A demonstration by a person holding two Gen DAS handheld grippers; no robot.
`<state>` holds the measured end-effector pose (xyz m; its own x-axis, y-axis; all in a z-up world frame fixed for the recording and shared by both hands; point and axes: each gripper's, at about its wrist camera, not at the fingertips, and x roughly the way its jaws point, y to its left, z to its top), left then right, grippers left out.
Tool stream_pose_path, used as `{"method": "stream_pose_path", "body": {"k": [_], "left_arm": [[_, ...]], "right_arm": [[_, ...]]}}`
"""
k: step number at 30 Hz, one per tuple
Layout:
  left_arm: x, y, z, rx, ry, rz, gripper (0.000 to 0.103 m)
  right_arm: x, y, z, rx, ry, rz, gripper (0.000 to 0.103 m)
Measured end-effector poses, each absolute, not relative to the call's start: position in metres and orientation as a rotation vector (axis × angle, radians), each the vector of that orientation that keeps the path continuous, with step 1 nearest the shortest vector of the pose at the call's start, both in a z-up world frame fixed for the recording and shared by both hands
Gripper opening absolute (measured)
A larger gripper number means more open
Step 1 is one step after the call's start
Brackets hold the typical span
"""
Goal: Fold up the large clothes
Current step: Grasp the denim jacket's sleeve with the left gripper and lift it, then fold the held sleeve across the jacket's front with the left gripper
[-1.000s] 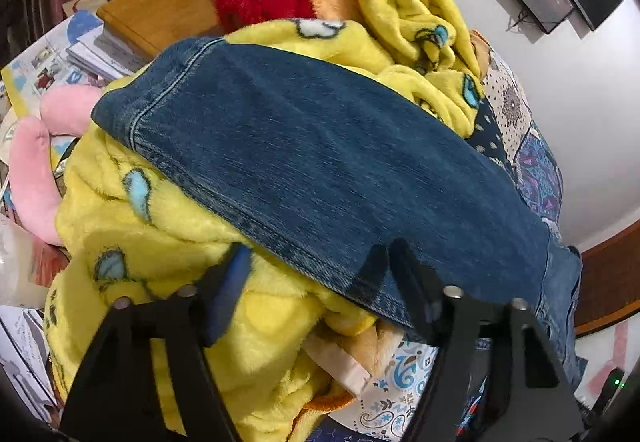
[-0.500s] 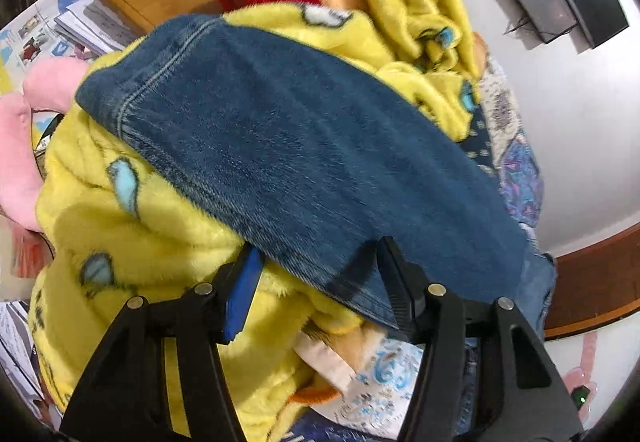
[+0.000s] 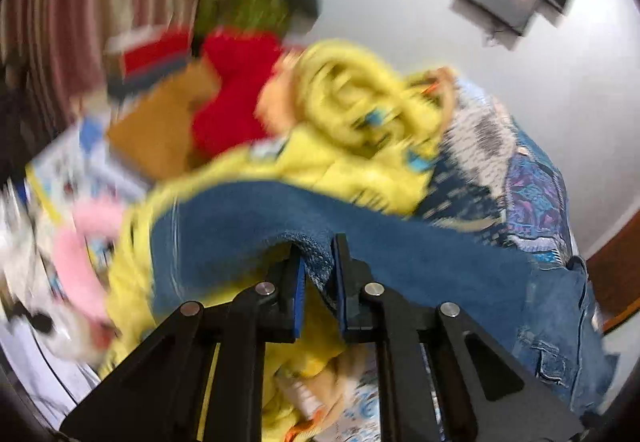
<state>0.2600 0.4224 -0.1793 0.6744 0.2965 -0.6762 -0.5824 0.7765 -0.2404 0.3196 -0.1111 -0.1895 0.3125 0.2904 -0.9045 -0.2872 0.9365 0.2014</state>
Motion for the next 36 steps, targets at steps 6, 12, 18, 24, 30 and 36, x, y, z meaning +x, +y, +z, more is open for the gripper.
{"method": "stream_pose_path", "body": {"k": [6, 12, 18, 24, 30, 36], "left_arm": [[0.297, 0.342, -0.104, -0.246, 0.540, 0.397, 0.011], [0.351, 0.231, -0.069, -0.130, 0.493, 0.176, 0.011], [0.392, 0.121, -0.103, -0.020, 0.605, -0.019, 0.011], [0.413, 0.050, -0.176, 0.006, 0.856, -0.160, 0.011], [0.399, 0.013, -0.216, 0.017, 1.003, -0.245, 0.011], [0.379, 0.019, -0.221, -0.057, 1.067, -0.306, 0.021]], "right_arm": [[0.318, -0.122, -0.168, 0.025, 1.119, 0.373, 0.103], [0.312, -0.139, -0.148, 0.023, 1.023, 0.339, 0.103], [0.307, -0.162, -0.131, 0.024, 0.954, 0.330, 0.103], [0.302, -0.186, -0.125, 0.059, 0.937, 0.321, 0.103], [0.298, -0.202, -0.125, 0.047, 0.919, 0.297, 0.103], [0.297, -0.212, -0.125, 0.050, 0.913, 0.268, 0.103]]}}
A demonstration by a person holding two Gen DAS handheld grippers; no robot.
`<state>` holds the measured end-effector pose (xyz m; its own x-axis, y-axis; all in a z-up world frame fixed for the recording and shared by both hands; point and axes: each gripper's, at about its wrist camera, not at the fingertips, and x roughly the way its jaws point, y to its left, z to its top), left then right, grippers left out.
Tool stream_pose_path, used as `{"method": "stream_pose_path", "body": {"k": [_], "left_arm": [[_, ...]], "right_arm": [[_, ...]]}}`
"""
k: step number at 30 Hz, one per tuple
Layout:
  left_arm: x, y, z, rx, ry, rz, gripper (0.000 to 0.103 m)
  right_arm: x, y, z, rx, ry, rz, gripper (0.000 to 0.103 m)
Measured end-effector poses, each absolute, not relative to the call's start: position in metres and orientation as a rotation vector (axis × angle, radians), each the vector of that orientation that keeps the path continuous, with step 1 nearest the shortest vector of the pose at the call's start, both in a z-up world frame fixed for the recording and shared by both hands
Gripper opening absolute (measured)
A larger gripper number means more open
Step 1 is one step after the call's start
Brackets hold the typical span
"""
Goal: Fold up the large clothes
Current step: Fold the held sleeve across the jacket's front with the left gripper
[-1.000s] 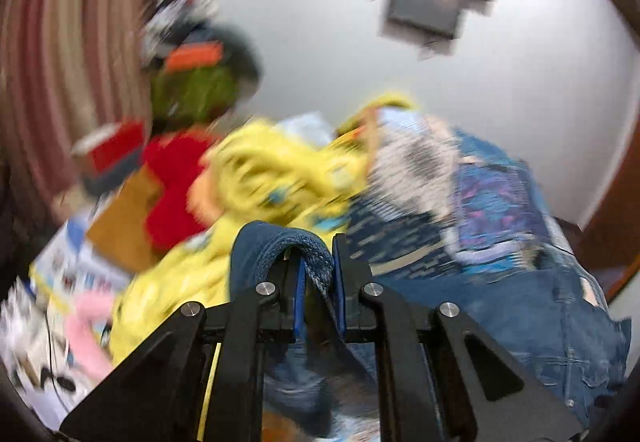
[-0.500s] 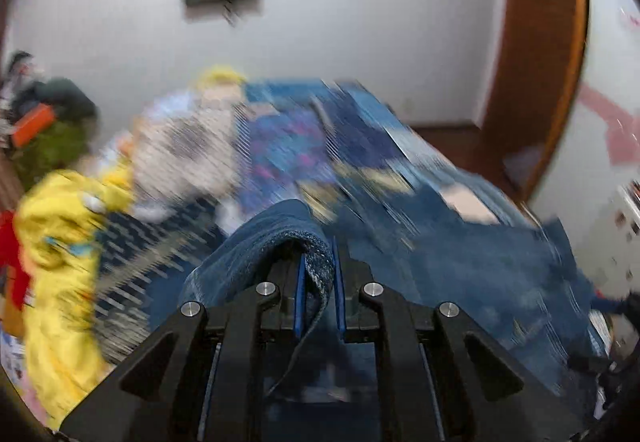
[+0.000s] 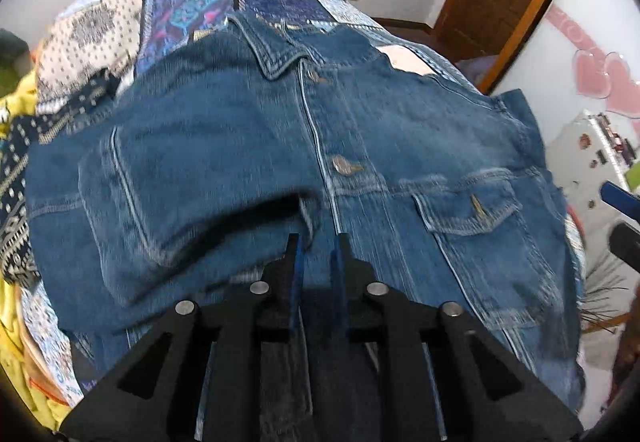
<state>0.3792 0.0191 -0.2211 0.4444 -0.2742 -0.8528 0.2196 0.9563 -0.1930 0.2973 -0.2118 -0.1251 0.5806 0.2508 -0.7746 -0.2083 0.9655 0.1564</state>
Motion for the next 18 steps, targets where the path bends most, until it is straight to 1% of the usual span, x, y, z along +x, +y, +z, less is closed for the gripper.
{"method": "stream_pose_path", "body": {"k": [1, 3, 4, 11, 14, 18], "left_arm": [[0.375, 0.023, -0.220, -0.076, 1.078, -0.318, 0.025], [0.365, 0.036, -0.213, -0.113, 1.078, -0.318, 0.044], [0.362, 0.040, -0.210, -0.129, 1.072, -0.312, 0.046], [0.356, 0.111, -0.192, -0.407, 1.010, -0.281, 0.048], [0.359, 0.138, -0.202, -0.603, 1.011, -0.294, 0.048], [0.367, 0.153, -0.225, -0.815, 1.023, -0.320, 0.048]], "right_arm": [[0.297, -0.213, -0.125, 0.046, 0.910, 0.265, 0.103], [0.296, -0.215, -0.125, 0.036, 0.906, 0.256, 0.103], [0.296, -0.216, -0.125, 0.029, 0.905, 0.248, 0.103], [0.297, -0.223, -0.128, 0.025, 0.902, 0.222, 0.103], [0.299, -0.226, -0.131, 0.040, 0.911, 0.217, 0.103], [0.300, -0.230, -0.134, 0.043, 0.918, 0.212, 0.103]]}}
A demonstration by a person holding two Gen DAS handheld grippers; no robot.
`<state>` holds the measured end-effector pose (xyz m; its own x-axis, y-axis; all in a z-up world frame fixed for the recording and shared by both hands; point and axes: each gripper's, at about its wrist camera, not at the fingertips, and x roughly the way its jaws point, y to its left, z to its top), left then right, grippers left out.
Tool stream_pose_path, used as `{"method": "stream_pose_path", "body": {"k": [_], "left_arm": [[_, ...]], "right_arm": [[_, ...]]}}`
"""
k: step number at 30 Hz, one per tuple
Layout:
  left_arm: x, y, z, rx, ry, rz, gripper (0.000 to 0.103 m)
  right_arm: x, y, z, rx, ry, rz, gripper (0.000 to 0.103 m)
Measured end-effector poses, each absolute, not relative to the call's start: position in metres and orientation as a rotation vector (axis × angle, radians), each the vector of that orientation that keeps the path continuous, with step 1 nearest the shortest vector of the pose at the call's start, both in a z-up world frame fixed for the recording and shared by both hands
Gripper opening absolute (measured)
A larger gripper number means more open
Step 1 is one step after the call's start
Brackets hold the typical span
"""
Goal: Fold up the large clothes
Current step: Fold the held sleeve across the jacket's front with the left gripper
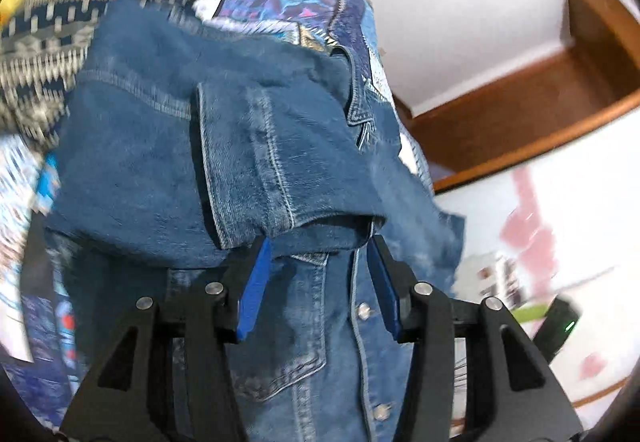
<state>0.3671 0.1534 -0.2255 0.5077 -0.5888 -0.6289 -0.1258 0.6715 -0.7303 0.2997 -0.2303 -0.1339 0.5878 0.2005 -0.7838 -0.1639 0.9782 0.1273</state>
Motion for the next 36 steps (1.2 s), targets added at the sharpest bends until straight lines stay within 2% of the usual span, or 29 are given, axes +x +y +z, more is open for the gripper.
{"method": "stream_pose_path", "body": {"k": [4, 12, 23, 27, 31, 32, 34, 36], "left_arm": [[0.377, 0.157, -0.244, -0.935, 1.030, -0.314, 0.048], [0.386, 0.162, -0.251, -1.079, 1.004, -0.271, 0.063], [0.374, 0.145, -0.252, -1.134, 1.053, -0.253, 0.063], [0.379, 0.148, -0.251, -1.143, 1.011, -0.203, 0.063], [0.394, 0.149, -0.235, -1.006, 0.964, -0.094, 0.063], [0.398, 0.148, -0.232, -0.971, 0.957, -0.073, 0.062], [0.405, 0.151, -0.228, -0.902, 0.947, -0.015, 0.049], [0.415, 0.148, -0.225, -0.820, 0.951, 0.035, 0.025]], "right_arm": [[0.300, -0.236, -0.135, 0.038, 0.920, 0.201, 0.103], [0.301, -0.252, -0.141, 0.063, 0.935, 0.171, 0.103], [0.302, -0.255, -0.148, 0.091, 0.949, 0.183, 0.103], [0.302, -0.255, -0.149, 0.083, 0.951, 0.181, 0.103], [0.301, -0.257, -0.150, 0.073, 0.952, 0.176, 0.103], [0.300, -0.257, -0.150, 0.069, 0.951, 0.173, 0.103], [0.299, -0.260, -0.150, 0.055, 0.948, 0.161, 0.103], [0.299, -0.262, -0.149, 0.049, 0.944, 0.153, 0.103]]}}
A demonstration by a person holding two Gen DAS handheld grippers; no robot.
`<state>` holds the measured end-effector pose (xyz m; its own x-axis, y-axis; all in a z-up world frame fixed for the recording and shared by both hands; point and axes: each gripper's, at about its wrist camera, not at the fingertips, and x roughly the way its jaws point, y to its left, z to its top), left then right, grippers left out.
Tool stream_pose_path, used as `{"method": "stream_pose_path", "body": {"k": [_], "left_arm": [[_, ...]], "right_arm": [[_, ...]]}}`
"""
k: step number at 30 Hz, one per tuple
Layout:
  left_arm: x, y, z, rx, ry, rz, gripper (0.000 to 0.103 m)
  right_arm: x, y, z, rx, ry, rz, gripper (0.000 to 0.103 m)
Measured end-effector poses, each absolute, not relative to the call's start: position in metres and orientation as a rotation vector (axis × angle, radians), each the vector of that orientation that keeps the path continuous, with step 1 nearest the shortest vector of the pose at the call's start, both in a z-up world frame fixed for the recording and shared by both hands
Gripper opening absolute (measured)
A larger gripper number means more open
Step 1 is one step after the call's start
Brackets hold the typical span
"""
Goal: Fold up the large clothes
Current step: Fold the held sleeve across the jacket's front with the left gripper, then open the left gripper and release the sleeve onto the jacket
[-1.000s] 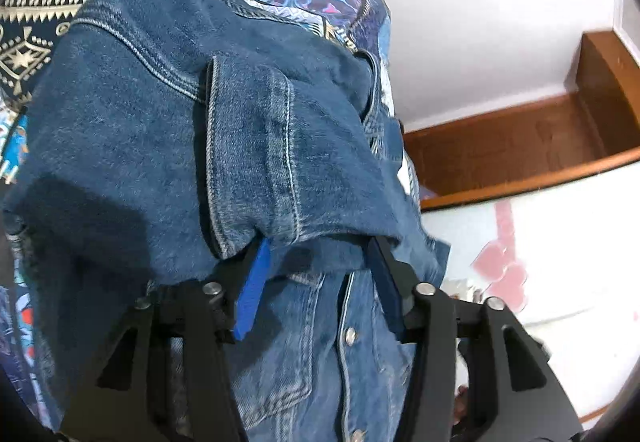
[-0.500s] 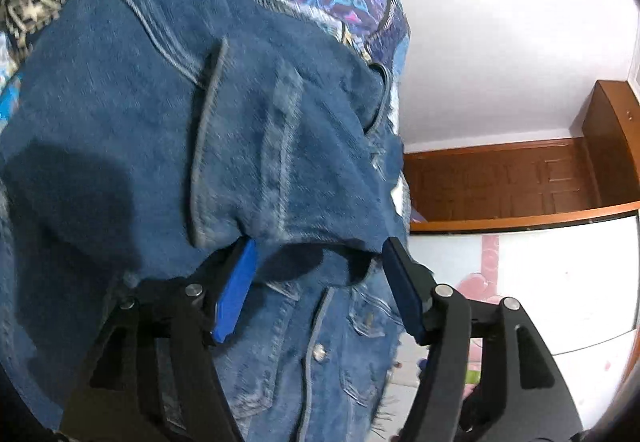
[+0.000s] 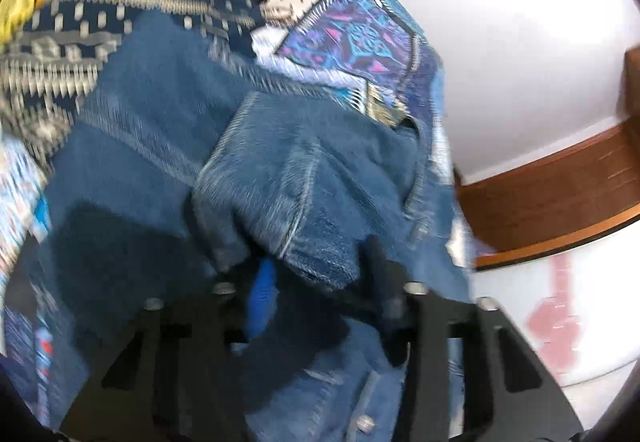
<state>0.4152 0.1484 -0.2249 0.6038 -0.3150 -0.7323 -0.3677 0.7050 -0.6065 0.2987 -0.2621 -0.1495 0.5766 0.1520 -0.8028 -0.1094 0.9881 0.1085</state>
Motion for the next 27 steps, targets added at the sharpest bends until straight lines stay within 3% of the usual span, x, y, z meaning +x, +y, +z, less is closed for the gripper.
{"method": "stream_pose_path", "body": {"k": [2, 4, 14, 21, 27], "left_arm": [[0.422, 0.141, -0.216, -0.709, 0.938, 0.065, 0.012], [0.423, 0.128, -0.201, -0.613, 0.903, 0.068, 0.008], [0.428, 0.000, -0.132, -0.163, 0.747, -0.134, 0.007], [0.426, -0.089, -0.177, 0.092, 0.896, -0.273, 0.007], [0.408, -0.114, -0.212, 0.196, 0.996, -0.307, 0.007]], "right_arm": [[0.298, -0.267, -0.147, 0.050, 0.934, 0.144, 0.103], [0.298, -0.273, -0.145, 0.056, 0.922, 0.131, 0.103], [0.296, -0.312, -0.141, 0.108, 0.889, 0.049, 0.103], [0.289, -0.332, -0.139, 0.115, 0.876, 0.025, 0.103], [0.285, -0.350, -0.147, 0.116, 0.899, -0.002, 0.103]]}}
